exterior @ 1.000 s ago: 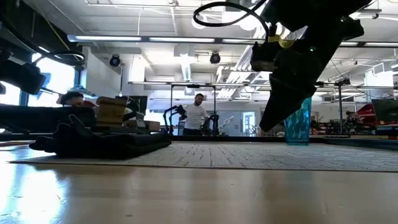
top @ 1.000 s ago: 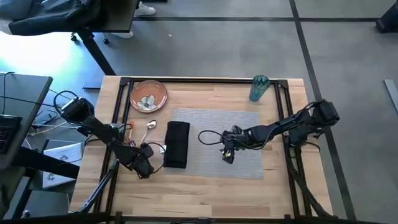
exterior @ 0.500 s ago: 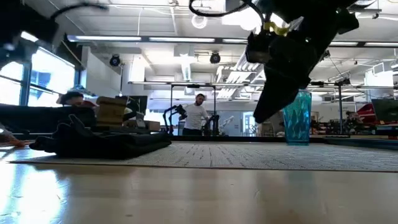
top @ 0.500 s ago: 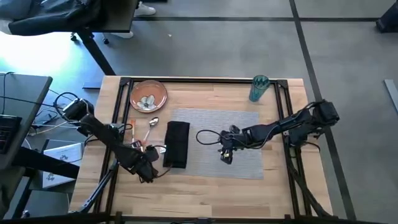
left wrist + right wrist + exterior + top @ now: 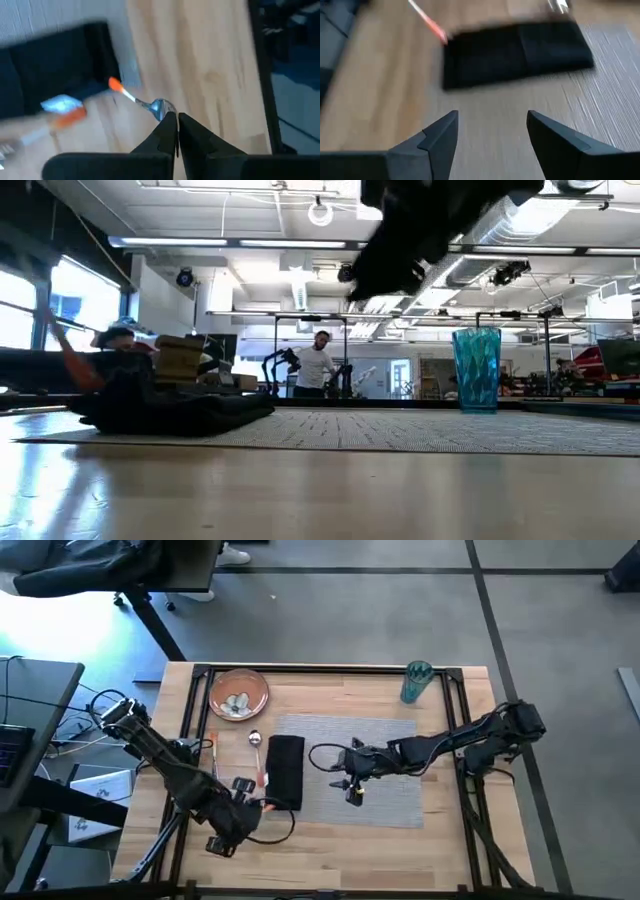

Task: Set table place
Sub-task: Put the orange fork on the top of the black table napkin

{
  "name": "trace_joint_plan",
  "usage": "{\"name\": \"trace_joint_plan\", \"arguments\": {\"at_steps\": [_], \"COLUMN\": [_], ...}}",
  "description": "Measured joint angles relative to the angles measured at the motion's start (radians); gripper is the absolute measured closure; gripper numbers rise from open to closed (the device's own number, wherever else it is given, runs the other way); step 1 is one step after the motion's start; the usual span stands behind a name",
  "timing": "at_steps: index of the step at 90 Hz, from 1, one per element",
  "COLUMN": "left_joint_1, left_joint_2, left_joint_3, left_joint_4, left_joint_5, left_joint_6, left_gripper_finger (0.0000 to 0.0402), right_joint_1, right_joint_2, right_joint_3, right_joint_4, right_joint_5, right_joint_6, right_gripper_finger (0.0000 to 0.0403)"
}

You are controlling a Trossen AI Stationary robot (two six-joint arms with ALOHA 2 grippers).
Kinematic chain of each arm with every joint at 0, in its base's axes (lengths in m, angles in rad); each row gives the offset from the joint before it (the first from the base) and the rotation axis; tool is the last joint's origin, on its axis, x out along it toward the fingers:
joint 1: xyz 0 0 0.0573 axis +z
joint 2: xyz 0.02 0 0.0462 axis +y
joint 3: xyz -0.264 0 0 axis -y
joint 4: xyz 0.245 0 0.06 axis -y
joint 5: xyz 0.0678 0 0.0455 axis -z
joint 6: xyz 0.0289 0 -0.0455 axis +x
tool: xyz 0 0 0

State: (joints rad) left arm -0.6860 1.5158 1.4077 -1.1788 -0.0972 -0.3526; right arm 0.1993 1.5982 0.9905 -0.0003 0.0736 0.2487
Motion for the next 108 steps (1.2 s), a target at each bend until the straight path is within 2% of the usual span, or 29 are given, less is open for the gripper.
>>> {"name": "trace_joint_plan", "arguments": {"at_steps": [16, 33, 51, 69, 80, 97, 101, 108], "left_joint_1": [0.033, 0.066, 0.119, 0.149, 0.15, 0.149, 0.15, 0.152], "left_joint_2": [0.0, 0.0, 0.0, 0.0, 0.0, -0.001, -0.002, -0.002], "left_joint_3": [0.083, 0.131, 0.132, 0.132, 0.132, 0.132, 0.132, 0.132], "left_joint_4": [-0.059, -0.03, 0.058, 0.083, 0.084, 0.081, 0.079, 0.08], "left_joint_5": [-0.025, -0.048, -0.066, -0.065, -0.065, -0.077, -0.077, -0.077], "left_joint_6": [0.113, 0.268, 0.409, 0.441, 0.436, 0.421, 0.394, 0.324], "left_gripper_finger": [0.0401, 0.0401, 0.0401, 0.0401, 0.0401, 0.0401, 0.0401, 0.0401], "right_joint_1": [0.0, 0.0, -0.003, -0.003, -0.003, -0.002, 0.003, 0.011], "right_joint_2": [0.041, 0.133, 0.232, 0.284, 0.285, 0.286, 0.286, 0.286], "right_joint_3": [-0.002, -0.001, 0.099, 0.208, 0.233, 0.249, 0.249, 0.248], "right_joint_4": [0.182, 0.358, 0.325, 0.197, 0.091, 0.063, 0.057, 0.056], "right_joint_5": [-0.084, -0.206, -0.214, -0.163, -0.128, -0.124, -0.118, -0.099], "right_joint_6": [-0.021, 0.042, 0.018, -0.068, -0.125, -0.171, -0.186, -0.187], "right_gripper_finger": [0.0187, 0.0187, 0.0187, 0.0193, 0.0239, 0.0374, 0.0388, 0.0389]}}
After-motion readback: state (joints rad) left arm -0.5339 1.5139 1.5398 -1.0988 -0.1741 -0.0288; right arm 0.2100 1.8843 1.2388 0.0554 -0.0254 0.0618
